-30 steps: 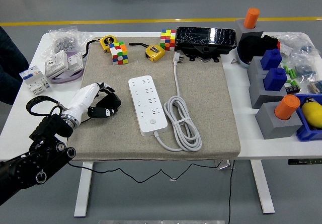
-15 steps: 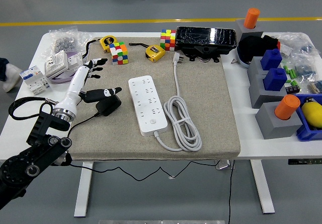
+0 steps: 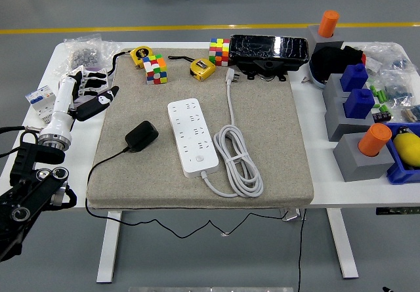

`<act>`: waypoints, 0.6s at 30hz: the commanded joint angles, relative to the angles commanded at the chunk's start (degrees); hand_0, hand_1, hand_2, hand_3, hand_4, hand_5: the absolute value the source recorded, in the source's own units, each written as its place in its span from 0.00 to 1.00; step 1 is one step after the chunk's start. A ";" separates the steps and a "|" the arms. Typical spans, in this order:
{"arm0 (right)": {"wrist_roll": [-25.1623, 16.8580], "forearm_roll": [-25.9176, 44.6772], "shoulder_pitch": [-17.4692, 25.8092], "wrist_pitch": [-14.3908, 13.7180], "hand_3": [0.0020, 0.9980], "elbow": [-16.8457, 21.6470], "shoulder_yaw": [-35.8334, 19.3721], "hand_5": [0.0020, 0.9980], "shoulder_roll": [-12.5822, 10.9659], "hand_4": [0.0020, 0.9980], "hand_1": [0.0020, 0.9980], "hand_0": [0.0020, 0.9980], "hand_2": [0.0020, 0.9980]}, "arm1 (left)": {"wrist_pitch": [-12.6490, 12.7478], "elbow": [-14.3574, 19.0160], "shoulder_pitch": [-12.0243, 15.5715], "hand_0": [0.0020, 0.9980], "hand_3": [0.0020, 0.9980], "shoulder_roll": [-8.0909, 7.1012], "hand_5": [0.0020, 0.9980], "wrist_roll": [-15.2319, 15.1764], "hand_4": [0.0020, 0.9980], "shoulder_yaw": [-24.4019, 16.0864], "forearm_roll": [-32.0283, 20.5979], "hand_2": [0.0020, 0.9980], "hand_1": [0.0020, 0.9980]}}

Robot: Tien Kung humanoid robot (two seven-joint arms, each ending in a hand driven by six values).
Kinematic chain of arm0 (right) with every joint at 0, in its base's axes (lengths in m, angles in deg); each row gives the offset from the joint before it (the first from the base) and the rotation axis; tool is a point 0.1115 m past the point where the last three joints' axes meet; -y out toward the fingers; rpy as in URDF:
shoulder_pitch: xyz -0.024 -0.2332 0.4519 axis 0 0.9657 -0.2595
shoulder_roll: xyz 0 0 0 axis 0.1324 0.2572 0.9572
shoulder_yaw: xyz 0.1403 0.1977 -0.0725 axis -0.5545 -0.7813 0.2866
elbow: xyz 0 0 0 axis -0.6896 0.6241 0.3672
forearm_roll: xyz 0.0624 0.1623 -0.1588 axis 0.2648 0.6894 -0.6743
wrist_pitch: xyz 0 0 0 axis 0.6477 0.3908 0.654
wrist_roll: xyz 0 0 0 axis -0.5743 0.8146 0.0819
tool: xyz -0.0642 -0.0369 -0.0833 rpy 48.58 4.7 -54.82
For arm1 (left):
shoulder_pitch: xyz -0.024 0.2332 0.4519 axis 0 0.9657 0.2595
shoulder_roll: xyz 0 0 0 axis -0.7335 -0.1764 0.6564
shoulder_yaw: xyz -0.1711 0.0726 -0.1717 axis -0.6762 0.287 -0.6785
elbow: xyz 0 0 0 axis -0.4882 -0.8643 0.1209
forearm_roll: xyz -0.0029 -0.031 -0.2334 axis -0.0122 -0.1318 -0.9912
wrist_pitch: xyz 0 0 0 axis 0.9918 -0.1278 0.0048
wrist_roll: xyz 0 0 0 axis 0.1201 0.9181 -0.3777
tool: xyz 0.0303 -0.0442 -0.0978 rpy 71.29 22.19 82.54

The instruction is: Put the plug near the board,insert it into the board,press the button,pull the plug out

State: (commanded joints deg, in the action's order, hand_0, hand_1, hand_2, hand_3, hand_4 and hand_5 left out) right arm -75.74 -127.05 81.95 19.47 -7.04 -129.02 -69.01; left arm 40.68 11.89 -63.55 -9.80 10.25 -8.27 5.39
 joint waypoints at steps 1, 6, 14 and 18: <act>-0.01 0.01 -0.01 -0.01 0.57 -0.03 -0.03 0.43 -0.01 0.91 0.65 0.54 0.67 | -0.08 -0.06 0.16 0.51 0.59 -0.01 0.27 0.04 0.81 -0.43 -0.12 0.55 0.62; 0.01 0.15 -0.12 0.05 0.57 -0.23 0.10 0.43 0.06 0.91 0.65 0.55 0.67 | -0.66 0.03 0.52 0.51 0.59 0.19 0.27 0.54 0.80 -1.85 0.03 0.55 0.62; -0.04 0.29 -0.52 0.03 0.57 -0.22 0.47 0.43 -0.02 0.91 0.65 0.55 0.67 | -0.78 0.42 0.24 0.51 0.59 0.50 0.28 0.91 0.80 -2.52 0.58 0.55 0.61; -0.01 0.49 -0.62 0.00 0.57 -0.47 0.74 0.43 -0.09 0.91 0.65 0.55 0.67 | -0.72 0.57 0.88 0.51 0.59 0.57 0.28 1.20 0.80 -3.13 1.00 0.55 0.61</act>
State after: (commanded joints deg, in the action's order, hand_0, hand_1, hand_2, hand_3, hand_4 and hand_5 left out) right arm -75.74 -126.56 81.33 19.47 -7.50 -128.28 -69.10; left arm 39.96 12.46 -62.67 -9.24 11.44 -11.40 6.39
